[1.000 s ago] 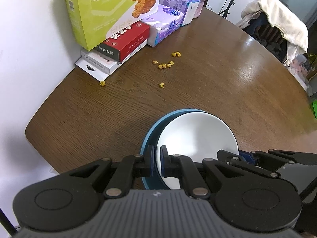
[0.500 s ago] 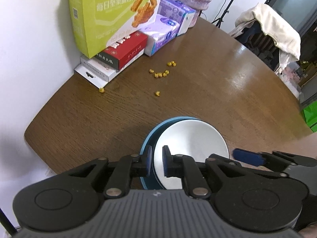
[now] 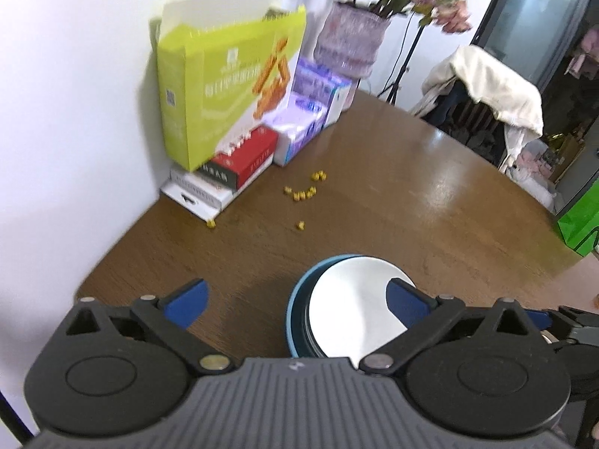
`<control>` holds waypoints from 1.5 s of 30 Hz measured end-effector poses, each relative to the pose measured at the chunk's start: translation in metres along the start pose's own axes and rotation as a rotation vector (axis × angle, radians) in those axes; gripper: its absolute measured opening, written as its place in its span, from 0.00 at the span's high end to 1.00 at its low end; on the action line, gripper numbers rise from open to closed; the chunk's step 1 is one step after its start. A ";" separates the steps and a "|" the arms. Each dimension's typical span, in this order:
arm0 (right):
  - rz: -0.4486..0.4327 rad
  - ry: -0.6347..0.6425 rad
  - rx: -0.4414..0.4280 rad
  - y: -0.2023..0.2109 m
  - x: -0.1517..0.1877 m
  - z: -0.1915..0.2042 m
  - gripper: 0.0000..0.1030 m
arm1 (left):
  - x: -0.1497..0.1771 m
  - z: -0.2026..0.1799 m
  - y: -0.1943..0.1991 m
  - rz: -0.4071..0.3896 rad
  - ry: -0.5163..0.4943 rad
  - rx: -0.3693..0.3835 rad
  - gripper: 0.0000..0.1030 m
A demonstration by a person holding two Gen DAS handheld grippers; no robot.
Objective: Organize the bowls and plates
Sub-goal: 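Open both grippers to release the white bowl inside the blue bowl, then lower both open grippers around the rim of the blue bowl stack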
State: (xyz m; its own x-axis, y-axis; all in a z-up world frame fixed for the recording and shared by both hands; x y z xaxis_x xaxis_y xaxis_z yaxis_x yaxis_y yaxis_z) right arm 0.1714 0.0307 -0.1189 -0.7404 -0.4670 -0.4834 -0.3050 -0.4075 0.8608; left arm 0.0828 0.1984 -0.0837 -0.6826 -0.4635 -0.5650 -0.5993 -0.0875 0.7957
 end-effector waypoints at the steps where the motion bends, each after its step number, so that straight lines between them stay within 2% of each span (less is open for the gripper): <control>1: -0.009 -0.003 0.004 0.005 0.003 -0.001 0.00 | 0.002 0.001 0.005 -0.016 -0.003 0.006 0.00; 6: -0.060 -0.014 0.035 0.034 0.028 0.000 0.00 | 0.011 0.001 0.022 -0.039 -0.041 0.049 0.00; 12: -0.100 -0.082 0.060 0.061 0.055 0.005 0.00 | 0.029 0.002 0.031 -0.021 -0.116 0.072 0.00; 19: -0.152 -0.127 0.094 0.089 0.076 0.003 0.00 | 0.044 -0.001 0.045 -0.034 -0.110 0.088 0.00; 26: -0.230 -0.078 0.169 0.116 0.092 0.006 0.00 | 0.060 -0.009 0.071 -0.076 -0.113 0.057 0.00; 30: -0.221 -0.126 0.104 0.125 0.102 0.003 0.00 | 0.071 -0.014 0.092 -0.093 -0.140 0.031 0.00; 32: -0.231 -0.128 0.108 0.128 0.108 0.004 0.00 | 0.074 -0.013 0.098 -0.105 -0.148 0.005 0.00; 38: -0.257 -0.164 0.096 0.135 0.116 0.006 0.00 | 0.070 -0.008 0.100 -0.101 -0.163 0.008 0.00; 42: -0.288 -0.162 0.099 0.133 0.113 0.007 0.00 | 0.056 -0.005 0.088 -0.098 -0.198 0.038 0.00; 45: -0.280 -0.180 0.107 0.123 0.105 0.009 0.00 | 0.043 0.001 0.073 -0.065 -0.210 0.064 0.00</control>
State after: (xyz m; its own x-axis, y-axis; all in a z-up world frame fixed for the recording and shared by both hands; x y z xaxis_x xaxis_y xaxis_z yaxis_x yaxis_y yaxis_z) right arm 0.0508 -0.0613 -0.0622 -0.7098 -0.1986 -0.6758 -0.5656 -0.4111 0.7149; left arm 0.0090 0.1733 -0.0501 -0.7098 -0.2639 -0.6531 -0.6657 -0.0519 0.7444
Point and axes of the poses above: each gripper's, at about its wrist camera, not at the fingertips, and y roughly against the way its jaws point, z to its left, x to its underside, the point moved 5 cm from there along -y, roughly the way its jaws point, and after that the axes turned 3 degrees about z, right-handed, at the moved point
